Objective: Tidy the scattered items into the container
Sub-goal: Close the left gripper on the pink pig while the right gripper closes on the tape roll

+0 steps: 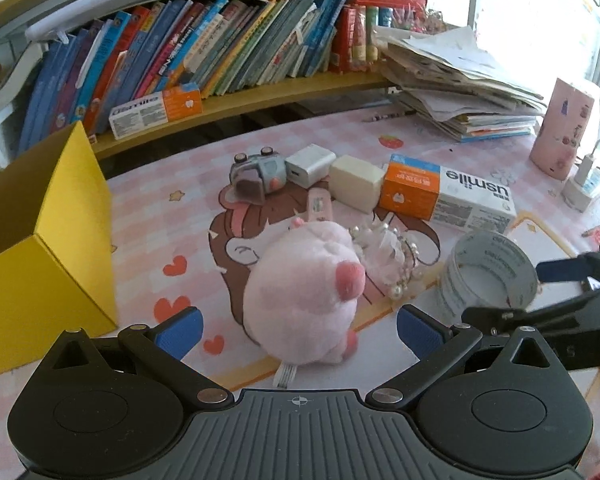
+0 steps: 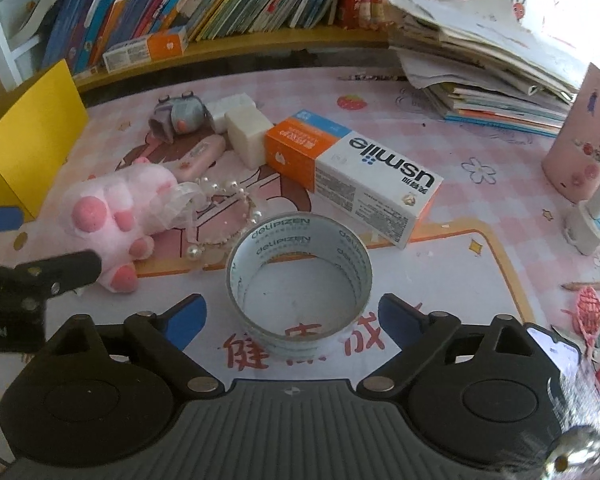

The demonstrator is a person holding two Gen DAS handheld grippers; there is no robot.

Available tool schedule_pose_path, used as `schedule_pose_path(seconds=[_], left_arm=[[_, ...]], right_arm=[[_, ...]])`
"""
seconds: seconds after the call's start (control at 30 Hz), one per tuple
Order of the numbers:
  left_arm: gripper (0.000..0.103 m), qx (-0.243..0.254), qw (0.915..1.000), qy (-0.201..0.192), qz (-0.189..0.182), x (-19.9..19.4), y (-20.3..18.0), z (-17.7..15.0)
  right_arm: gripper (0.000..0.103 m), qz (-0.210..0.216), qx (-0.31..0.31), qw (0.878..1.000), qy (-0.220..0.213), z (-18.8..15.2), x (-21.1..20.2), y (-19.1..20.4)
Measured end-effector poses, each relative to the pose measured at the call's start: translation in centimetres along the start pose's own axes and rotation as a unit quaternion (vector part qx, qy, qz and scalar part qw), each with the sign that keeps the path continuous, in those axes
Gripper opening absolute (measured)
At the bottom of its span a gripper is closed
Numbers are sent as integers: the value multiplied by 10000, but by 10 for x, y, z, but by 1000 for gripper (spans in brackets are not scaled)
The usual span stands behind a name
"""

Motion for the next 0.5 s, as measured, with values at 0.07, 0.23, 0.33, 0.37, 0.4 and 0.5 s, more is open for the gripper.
schedule_pose_path(seconds=[0.07, 0.23, 0.33, 0.37, 0.4, 0.5], left_arm=[[103, 15, 10000, -22, -10, 5, -1, 2], [103, 108, 9999, -63, 70, 19, -1, 5], [102, 198, 9998, -4, 97, 28, -2, 4], [102, 219, 9997, 16, 98, 30, -2, 4], [102, 234, 9997, 36, 92, 33, -3, 3], [99, 266, 9996, 114, 60, 40, -6, 1]], right_arm=[[89, 49, -5, 10000, 48, -1, 4, -2], [83, 130, -41, 9998, 121, -1, 14, -5], [83, 170, -66, 9997, 152, 0, 18, -6], [83, 178, -80, 9997, 148, 0, 19, -6], [83, 189, -98, 9997, 143, 0, 20, -6], [82, 219, -142, 9996, 130, 1, 22, -6]])
Point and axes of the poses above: each gripper's, at about its wrist camera, not at the fingertips, and x roughly the way its jaws point, y to its left, z to its top, the point moved 7 cm from there along x, roughly the way its jaws point, and after that the axes turned 11 degrees about -y, right-handed, at the moved point
